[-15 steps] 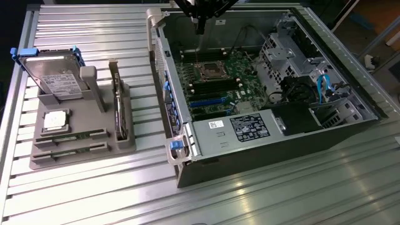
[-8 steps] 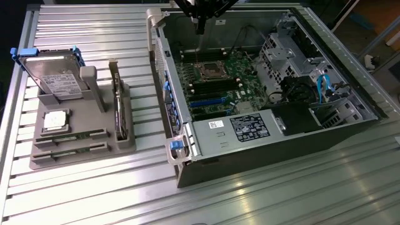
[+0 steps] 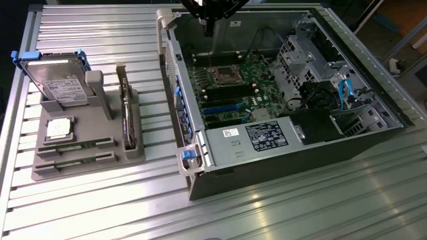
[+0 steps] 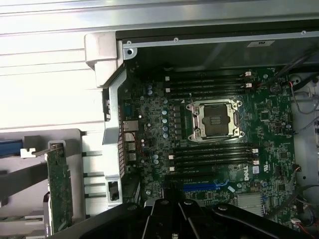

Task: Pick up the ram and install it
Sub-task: 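Reach for the ram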

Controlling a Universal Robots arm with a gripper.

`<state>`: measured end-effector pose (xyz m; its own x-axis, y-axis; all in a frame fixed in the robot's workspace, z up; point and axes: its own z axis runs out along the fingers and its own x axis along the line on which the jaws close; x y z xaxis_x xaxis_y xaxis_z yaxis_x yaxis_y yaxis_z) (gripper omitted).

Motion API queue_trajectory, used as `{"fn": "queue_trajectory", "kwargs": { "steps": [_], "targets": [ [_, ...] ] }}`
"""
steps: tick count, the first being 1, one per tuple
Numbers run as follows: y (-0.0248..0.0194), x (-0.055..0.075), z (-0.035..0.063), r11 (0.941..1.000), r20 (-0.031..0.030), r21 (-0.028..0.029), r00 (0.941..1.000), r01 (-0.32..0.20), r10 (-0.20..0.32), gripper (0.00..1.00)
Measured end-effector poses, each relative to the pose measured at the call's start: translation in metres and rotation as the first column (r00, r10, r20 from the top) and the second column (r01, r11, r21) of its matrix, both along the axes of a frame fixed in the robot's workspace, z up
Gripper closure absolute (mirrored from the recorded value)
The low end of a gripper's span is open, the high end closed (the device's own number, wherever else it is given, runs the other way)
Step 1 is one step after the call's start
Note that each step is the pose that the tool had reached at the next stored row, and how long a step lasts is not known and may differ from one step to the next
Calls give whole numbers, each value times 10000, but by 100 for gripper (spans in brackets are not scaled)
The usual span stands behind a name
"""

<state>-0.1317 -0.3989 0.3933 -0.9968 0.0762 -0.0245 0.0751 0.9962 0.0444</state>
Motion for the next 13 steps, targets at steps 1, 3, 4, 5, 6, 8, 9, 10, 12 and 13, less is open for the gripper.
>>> {"fn": "queue_trajectory", "kwargs": {
  "steps": [1,3,4,5,6,8,9,10,12,13],
  "targets": [
    [0,-14,0,10000,0,0,10000,0,0,89],
    [0,-45,0,10000,0,0,10000,1,-1,89],
    [0,-62,0,10000,0,0,10000,0,0,89],
    [0,-80,0,10000,0,0,10000,1,-1,89],
    [0,-98,0,10000,0,0,10000,1,-1,89],
    [0,-127,0,10000,0,-1,10000,0,0,89],
    [0,-144,0,10000,0,0,10000,0,0,89],
    [0,-158,0,10000,0,0,10000,0,0,89],
    [0,-188,0,10000,0,0,10000,1,-1,89],
    [0,-204,0,10000,1,1,10000,1,-1,89]
  ]
}}
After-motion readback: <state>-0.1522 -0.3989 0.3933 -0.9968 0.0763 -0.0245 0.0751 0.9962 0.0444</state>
